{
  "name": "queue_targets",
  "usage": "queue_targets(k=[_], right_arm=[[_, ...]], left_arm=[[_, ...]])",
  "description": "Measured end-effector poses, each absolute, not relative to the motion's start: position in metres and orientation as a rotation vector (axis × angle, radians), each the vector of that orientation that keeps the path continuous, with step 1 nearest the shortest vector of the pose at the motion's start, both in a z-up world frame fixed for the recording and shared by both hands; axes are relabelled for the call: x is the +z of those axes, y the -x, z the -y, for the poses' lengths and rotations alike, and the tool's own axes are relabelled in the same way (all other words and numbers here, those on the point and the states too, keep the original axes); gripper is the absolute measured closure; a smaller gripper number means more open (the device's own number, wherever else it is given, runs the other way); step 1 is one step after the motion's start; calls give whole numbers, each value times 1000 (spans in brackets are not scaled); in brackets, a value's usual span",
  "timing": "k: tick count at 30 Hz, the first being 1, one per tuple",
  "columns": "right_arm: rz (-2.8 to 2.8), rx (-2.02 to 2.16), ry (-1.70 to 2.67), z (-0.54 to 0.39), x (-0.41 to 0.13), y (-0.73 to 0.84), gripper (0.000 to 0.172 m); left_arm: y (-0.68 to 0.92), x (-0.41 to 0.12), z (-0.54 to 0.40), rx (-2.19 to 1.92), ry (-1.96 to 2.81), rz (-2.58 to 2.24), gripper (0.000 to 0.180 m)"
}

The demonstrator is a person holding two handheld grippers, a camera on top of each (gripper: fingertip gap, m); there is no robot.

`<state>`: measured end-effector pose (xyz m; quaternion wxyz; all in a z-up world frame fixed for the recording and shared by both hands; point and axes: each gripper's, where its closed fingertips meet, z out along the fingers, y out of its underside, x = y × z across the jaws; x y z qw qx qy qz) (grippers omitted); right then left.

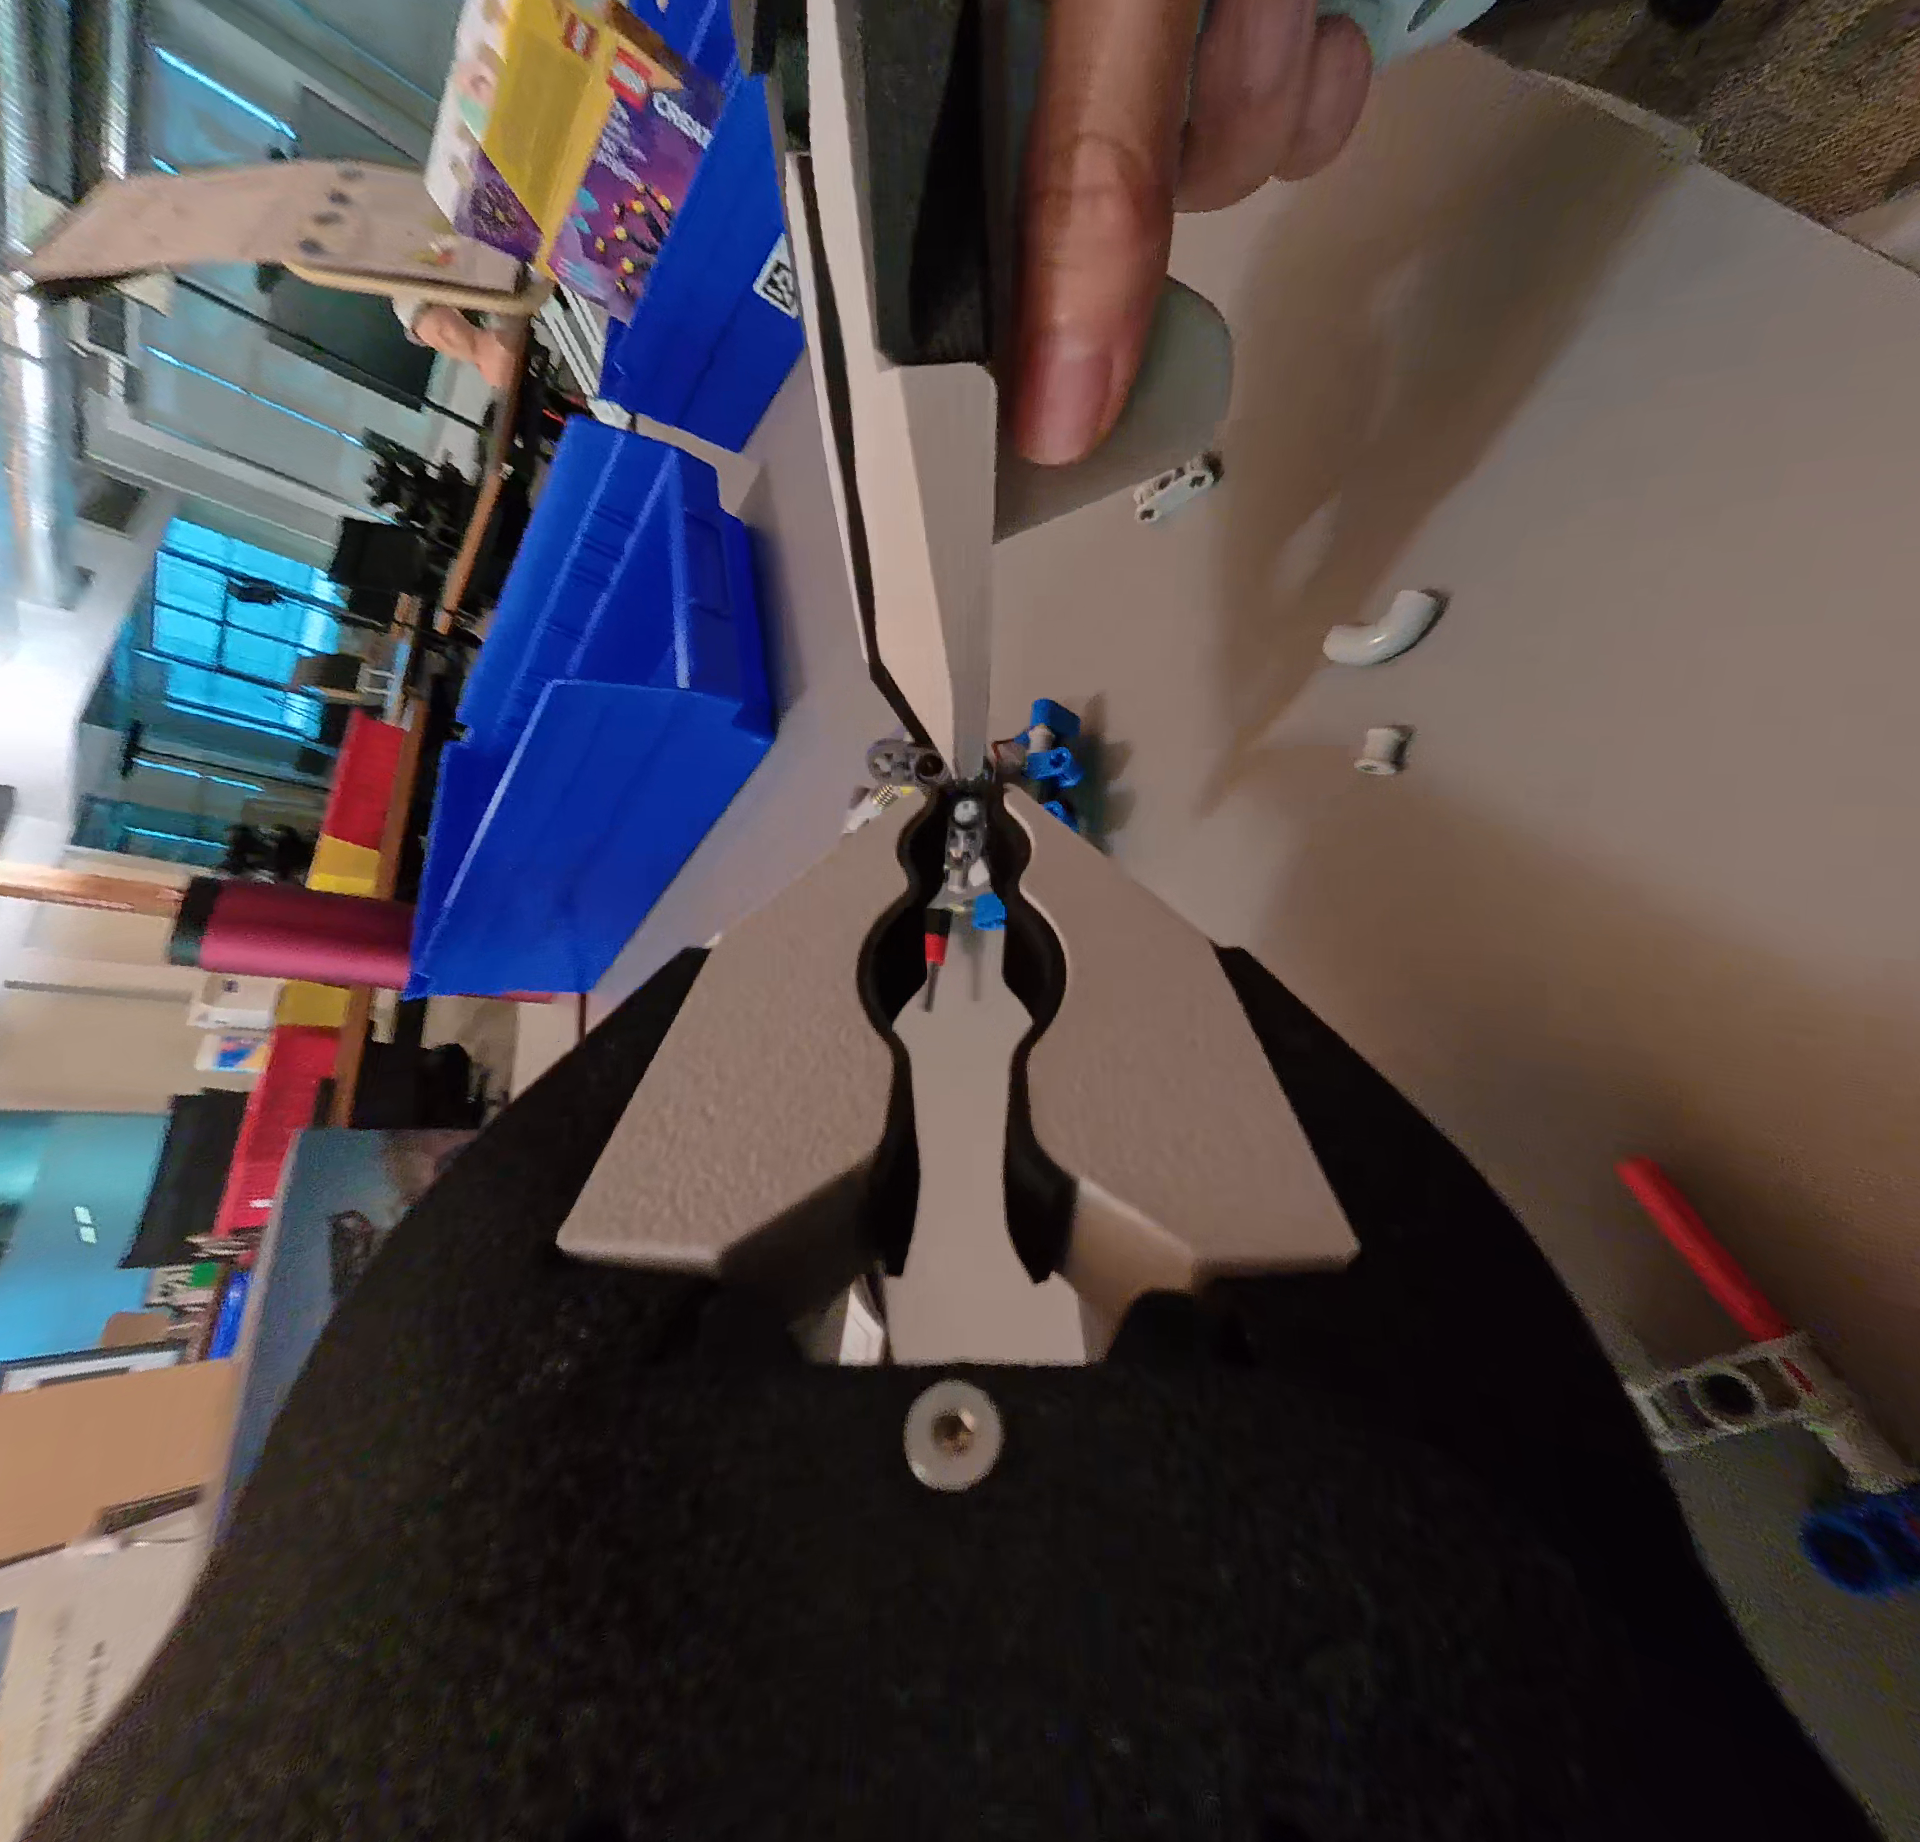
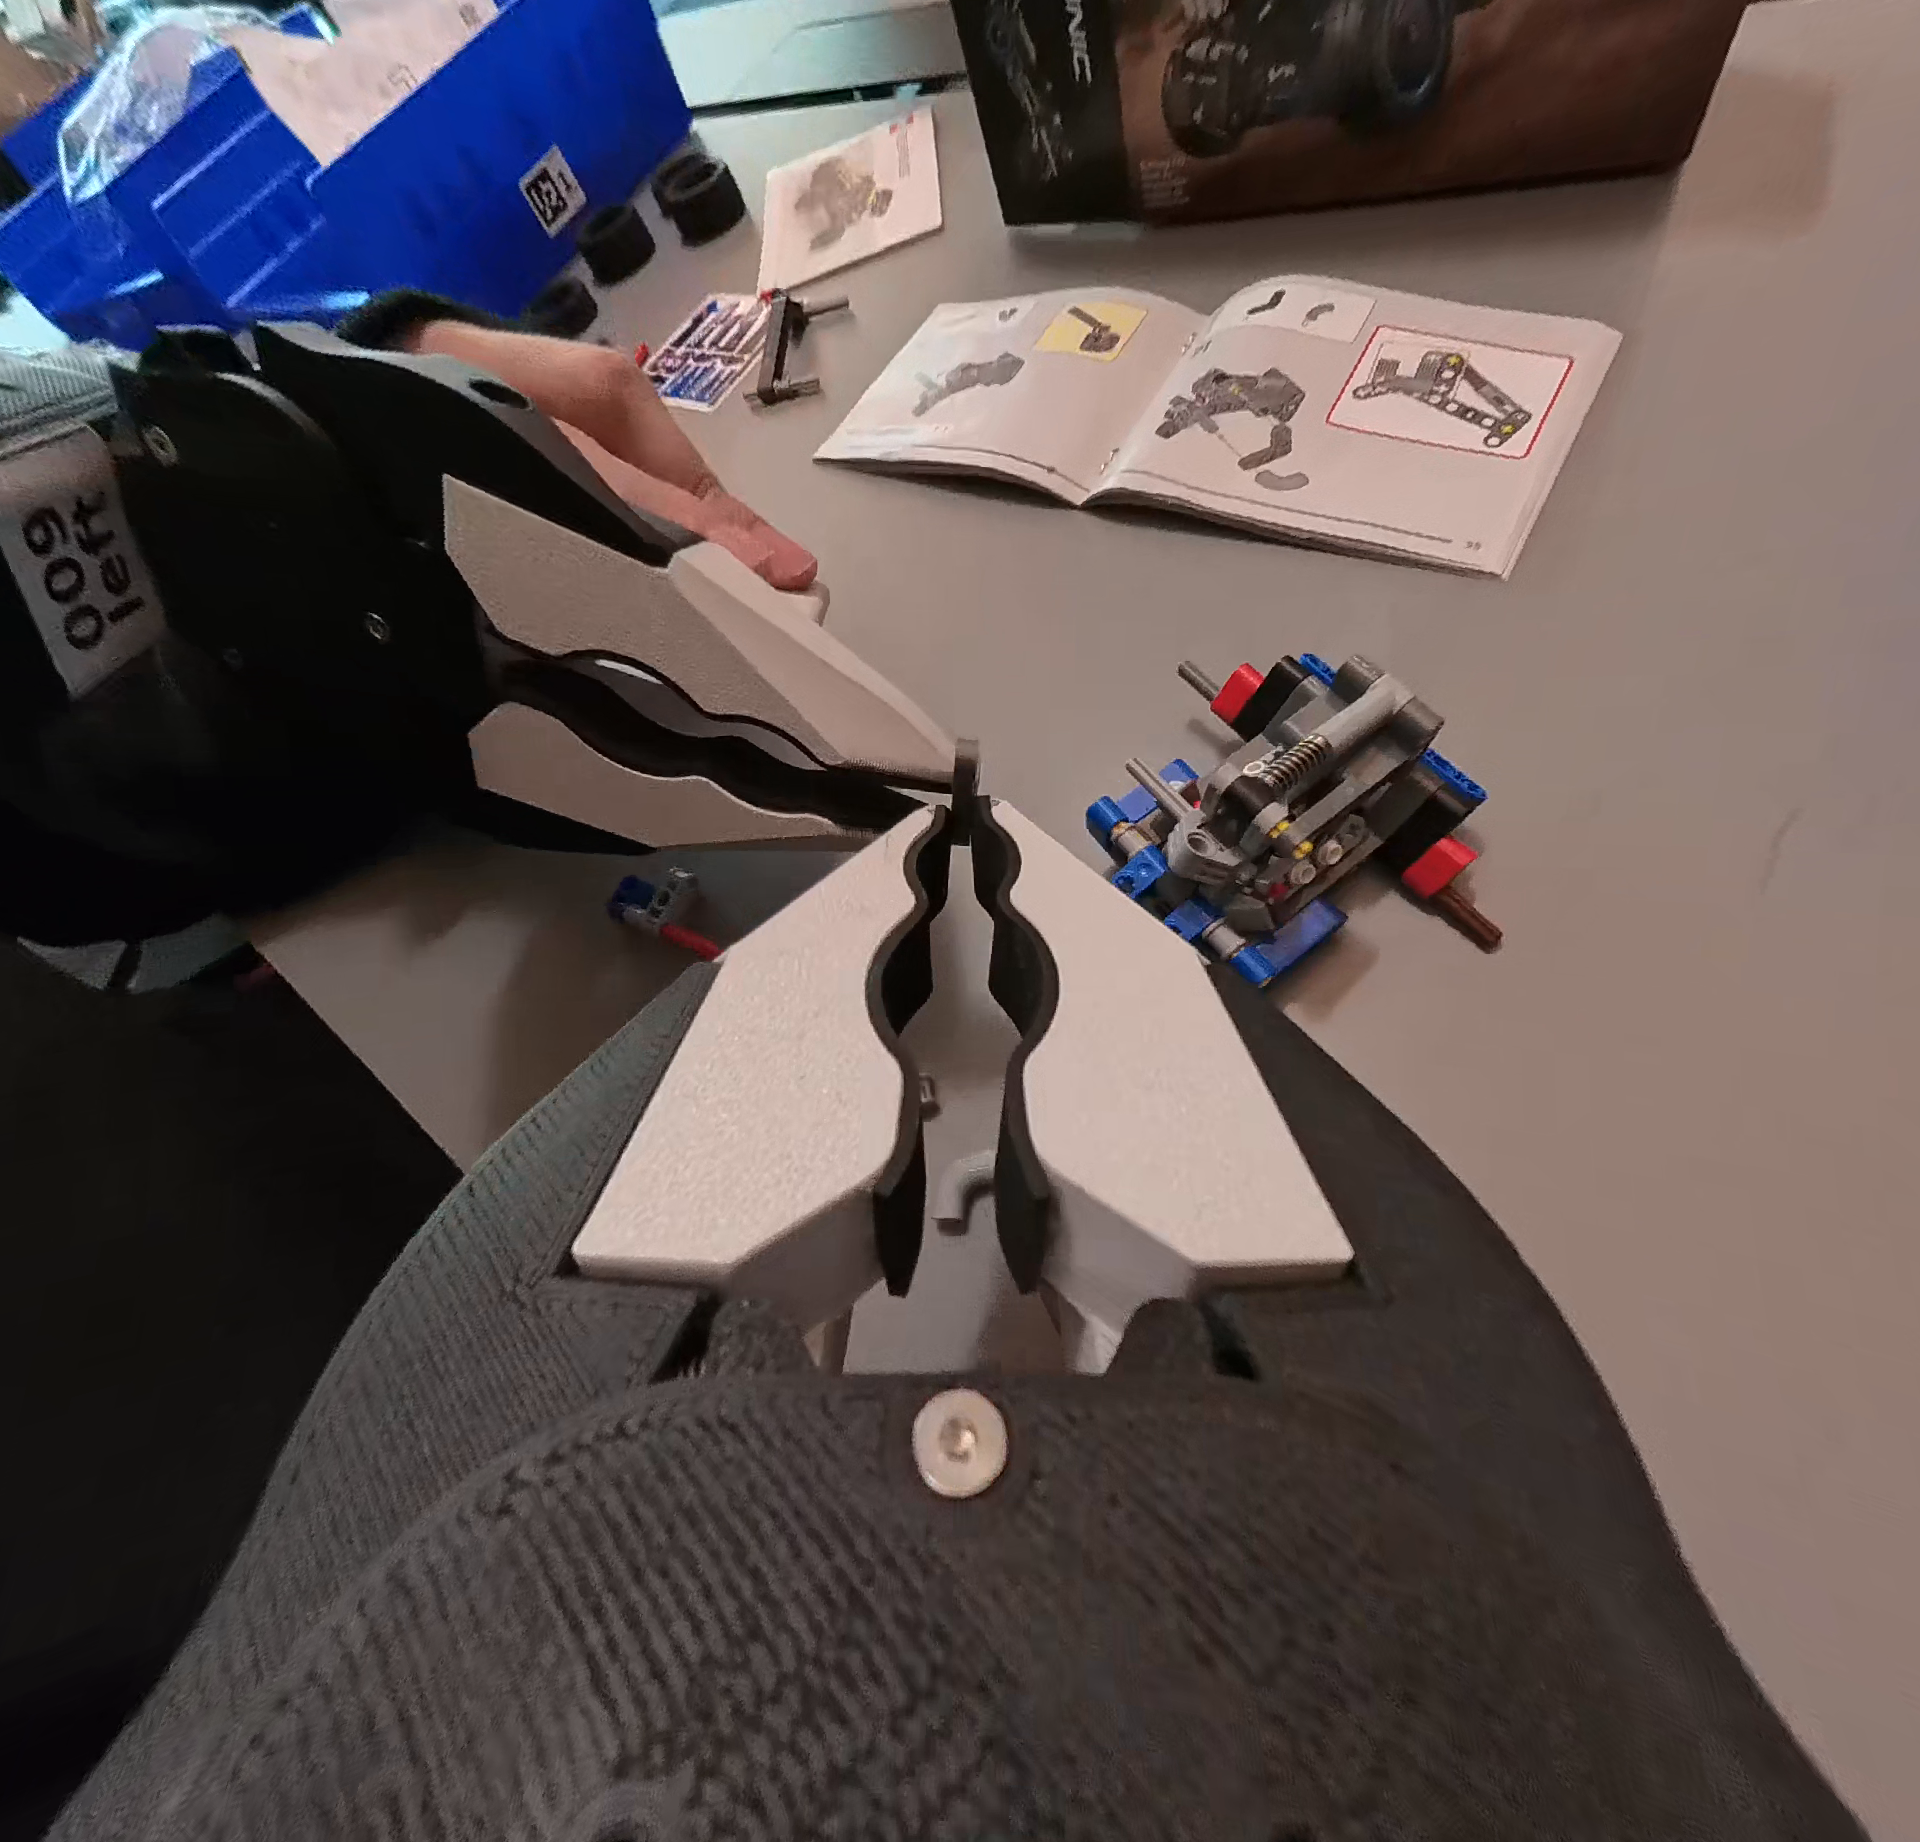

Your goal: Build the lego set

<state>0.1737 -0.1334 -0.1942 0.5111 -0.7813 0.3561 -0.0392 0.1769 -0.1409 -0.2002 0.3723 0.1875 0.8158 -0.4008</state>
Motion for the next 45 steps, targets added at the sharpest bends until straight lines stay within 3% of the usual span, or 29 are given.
queue_targets(k=[1, 10, 14, 23, 37, 45], right_arm=[[-857, -82, 1890, 134, -196, -175, 170], [-759, -125, 1987, 133, -211, -188, 168], [-645, -174, 1986, 139, -205, -189, 157], [-343, -869, 2101, 161, -220, -201, 155], [-7, -1328, 2144, 155, -234, -209, 159], [11, -1404, 2171, 159, -235, -213, 166]], left_arm=[[-178, -203, 141, -1028, -468, -2118, 176], [-187, -218, 142, -1211, -192, -2356, 177], [-196, -211, 138, -1467, 60, -2455, 178], [-222, -213, 135, -2033, 805, -2671, 177], [-218, -202, 134, -2432, 1145, -2644, 178], [-218, -205, 138, -2416, 1142, -2698, 177]])
